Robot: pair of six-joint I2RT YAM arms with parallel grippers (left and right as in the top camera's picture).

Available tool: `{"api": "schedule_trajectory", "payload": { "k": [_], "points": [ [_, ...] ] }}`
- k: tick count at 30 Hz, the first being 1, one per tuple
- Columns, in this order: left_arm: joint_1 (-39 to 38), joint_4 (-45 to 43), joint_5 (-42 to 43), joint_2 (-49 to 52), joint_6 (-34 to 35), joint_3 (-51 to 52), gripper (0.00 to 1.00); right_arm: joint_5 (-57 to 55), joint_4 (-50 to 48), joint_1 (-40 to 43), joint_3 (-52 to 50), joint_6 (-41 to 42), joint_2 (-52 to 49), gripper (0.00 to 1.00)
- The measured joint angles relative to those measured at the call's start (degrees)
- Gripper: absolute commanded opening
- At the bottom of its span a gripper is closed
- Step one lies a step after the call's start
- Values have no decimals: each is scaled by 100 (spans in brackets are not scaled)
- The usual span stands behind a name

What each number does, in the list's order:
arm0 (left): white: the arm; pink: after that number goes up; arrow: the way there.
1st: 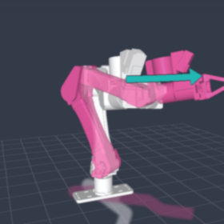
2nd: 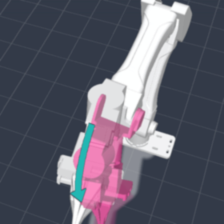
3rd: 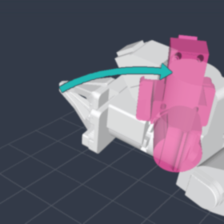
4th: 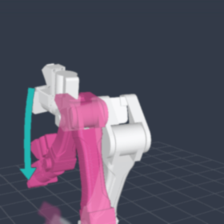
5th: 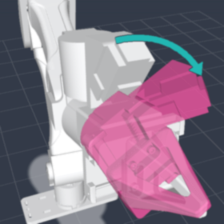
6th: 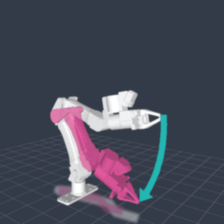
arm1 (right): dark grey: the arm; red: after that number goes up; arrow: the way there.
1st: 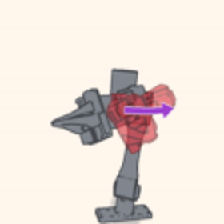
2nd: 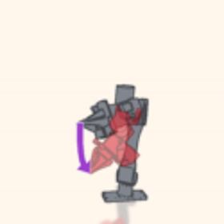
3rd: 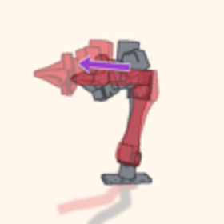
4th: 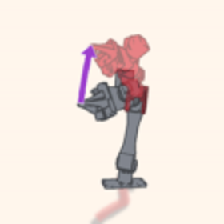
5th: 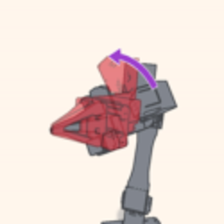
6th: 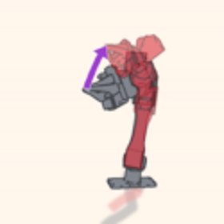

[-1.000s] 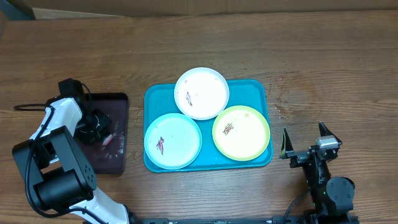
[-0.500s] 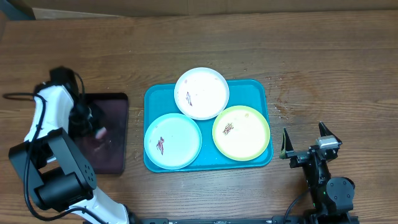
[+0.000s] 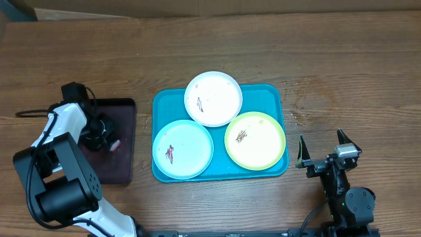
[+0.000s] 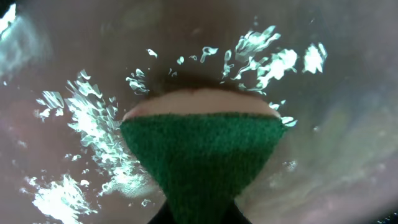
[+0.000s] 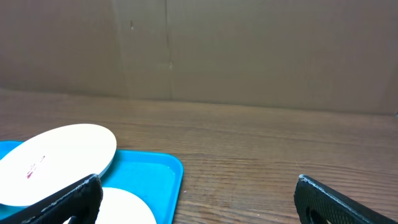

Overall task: Clean dirty plates on tray and stack at the side
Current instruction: 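Dip and wet the sponge in the black tray's water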

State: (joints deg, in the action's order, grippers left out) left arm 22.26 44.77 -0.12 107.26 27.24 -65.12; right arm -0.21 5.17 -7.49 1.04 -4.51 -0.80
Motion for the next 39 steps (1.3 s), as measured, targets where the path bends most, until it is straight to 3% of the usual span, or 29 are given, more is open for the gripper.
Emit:
{"api": "schedule_trajectory", "payload": {
  "k": [1,2,8,14,16,20,22,24,26,29,31,39],
  "points": [
    [0,-31,42,0,24,0,70,2,-2,0,0,2,0,100],
    [-4,-70,109,0,26,-4,95,0,2,-2,0,0,0,100],
    [-11,-118,44,0,55,-13,97,0,-2,0,0,0,0,100],
    [-9,-214,-278,0,125,-11,73,0,2,0,0,0,0,100],
    [-9,-247,-319,0,116,-11,69,2,0,0,0,0,0,100],
    [-9,-264,-345,0,136,-11,38,2,-2,0,0,-2,0,100],
    [-9,-260,-358,0,131,-11,37,0,-2,0,0,-2,0,100],
    [-9,-251,-354,0,103,-11,47,0,0,0,0,-2,0,100],
    [-9,-216,-315,0,131,-11,45,0,2,0,0,0,0,100],
    [-9,-197,-256,0,157,-11,16,2,0,0,0,0,0,100],
    [-9,-168,-216,0,151,-11,4,0,2,0,0,2,0,100],
    [-9,859,-184,13,129,-363,4,0,2,0,0,0,0,100]
  ]
}}
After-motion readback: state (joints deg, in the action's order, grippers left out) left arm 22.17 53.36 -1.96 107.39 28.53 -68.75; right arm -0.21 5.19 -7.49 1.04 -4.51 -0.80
